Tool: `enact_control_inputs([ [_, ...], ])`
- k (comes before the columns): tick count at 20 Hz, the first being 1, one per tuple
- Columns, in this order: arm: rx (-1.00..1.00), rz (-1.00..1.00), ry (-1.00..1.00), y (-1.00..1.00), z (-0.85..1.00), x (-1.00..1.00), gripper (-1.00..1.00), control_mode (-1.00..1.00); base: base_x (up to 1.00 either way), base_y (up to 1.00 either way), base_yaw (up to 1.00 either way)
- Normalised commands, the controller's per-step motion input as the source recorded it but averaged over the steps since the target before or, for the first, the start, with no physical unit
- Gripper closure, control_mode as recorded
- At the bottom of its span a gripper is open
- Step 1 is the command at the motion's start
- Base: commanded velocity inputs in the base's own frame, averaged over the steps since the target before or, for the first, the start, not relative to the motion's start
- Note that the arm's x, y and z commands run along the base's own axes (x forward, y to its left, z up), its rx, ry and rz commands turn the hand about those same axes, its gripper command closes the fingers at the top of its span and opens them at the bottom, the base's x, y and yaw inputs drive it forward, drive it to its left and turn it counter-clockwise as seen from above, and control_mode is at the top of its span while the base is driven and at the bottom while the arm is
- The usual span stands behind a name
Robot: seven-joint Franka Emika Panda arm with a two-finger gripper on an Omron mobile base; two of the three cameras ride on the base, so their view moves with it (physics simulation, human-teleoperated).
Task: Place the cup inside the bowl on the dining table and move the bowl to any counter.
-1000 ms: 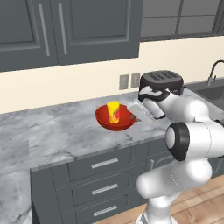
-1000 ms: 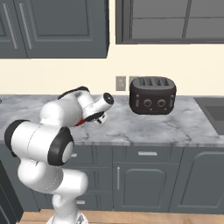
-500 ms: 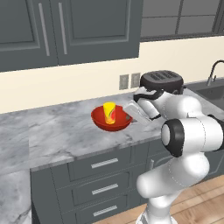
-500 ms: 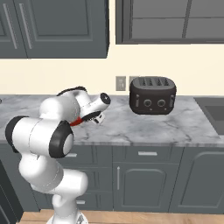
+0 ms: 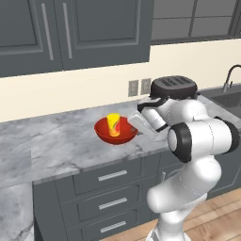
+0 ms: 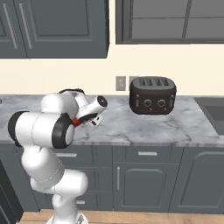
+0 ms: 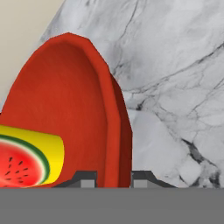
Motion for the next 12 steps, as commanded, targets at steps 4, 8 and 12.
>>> enact_control_inputs([
  [4,-0.01,0.0,0.02,0.03,-0.22,0.14,1.0,-1.0,0.0,0.0,0.0],
  [8,-0.01,0.0,0.02,0.03,-0.16,0.11,1.0,-1.0,0.0,0.0,0.0],
  [12,-0.02,0.0,0.01,0.03,-0.15,0.1,1.0,-1.0,0.0,0.0,0.0],
])
